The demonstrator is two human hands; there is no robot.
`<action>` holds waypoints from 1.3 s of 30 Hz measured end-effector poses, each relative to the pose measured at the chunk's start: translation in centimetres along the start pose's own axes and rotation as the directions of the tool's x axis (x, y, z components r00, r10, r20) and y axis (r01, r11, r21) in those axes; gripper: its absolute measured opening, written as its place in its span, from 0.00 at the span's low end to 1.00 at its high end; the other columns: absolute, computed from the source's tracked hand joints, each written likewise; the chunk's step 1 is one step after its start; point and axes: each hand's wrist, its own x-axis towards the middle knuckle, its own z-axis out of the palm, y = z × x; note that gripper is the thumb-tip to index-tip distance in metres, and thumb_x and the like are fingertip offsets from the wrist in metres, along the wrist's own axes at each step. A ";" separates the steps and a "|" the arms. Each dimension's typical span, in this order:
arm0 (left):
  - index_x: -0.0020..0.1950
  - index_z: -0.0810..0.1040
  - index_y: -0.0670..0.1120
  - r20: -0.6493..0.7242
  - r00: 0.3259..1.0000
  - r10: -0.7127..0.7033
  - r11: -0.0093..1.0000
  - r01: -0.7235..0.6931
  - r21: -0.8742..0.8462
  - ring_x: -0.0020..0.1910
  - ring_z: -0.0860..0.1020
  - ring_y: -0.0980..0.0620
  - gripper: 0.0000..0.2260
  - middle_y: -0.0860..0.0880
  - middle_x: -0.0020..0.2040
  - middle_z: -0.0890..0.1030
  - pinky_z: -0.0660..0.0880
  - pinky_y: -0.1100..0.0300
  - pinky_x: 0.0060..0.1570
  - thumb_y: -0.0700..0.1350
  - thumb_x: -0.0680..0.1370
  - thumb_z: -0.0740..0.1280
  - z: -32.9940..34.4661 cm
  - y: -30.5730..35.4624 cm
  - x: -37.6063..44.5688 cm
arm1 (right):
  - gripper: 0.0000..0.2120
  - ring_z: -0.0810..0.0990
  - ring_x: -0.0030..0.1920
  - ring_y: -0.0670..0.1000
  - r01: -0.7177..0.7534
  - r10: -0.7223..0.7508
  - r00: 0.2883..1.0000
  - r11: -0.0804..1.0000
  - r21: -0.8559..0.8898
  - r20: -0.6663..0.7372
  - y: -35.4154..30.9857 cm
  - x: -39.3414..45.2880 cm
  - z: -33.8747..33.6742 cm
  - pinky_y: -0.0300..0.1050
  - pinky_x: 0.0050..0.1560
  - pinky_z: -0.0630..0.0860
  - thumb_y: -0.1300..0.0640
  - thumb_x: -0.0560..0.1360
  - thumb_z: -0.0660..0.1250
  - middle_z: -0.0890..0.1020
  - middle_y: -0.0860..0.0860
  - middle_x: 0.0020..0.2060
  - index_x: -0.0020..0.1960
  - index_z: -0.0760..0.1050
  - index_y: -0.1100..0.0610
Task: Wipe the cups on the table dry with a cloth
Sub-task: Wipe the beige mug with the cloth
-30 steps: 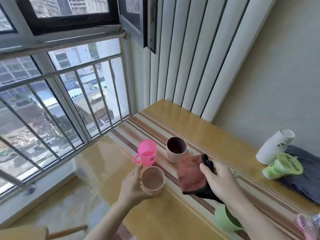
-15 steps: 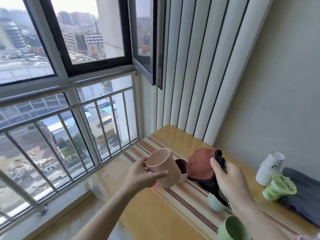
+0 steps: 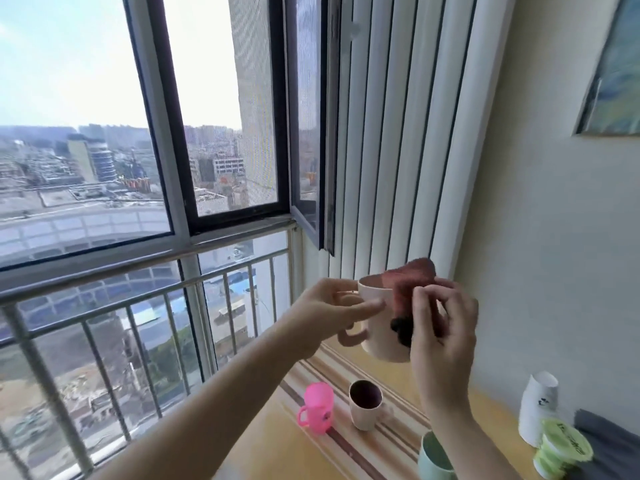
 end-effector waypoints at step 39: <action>0.69 0.66 0.62 -0.156 0.964 0.217 0.966 -0.234 -0.105 0.67 0.77 0.44 0.46 0.43 0.71 0.71 0.80 0.47 0.61 0.77 0.56 0.74 7.7 1.0 0.7 | 0.24 0.71 0.69 0.34 0.203 -0.202 0.979 0.977 0.063 -0.013 -1.4 0.8 -3.2 0.30 0.64 0.70 0.47 0.76 0.58 0.70 0.24 0.66 0.72 0.63 0.39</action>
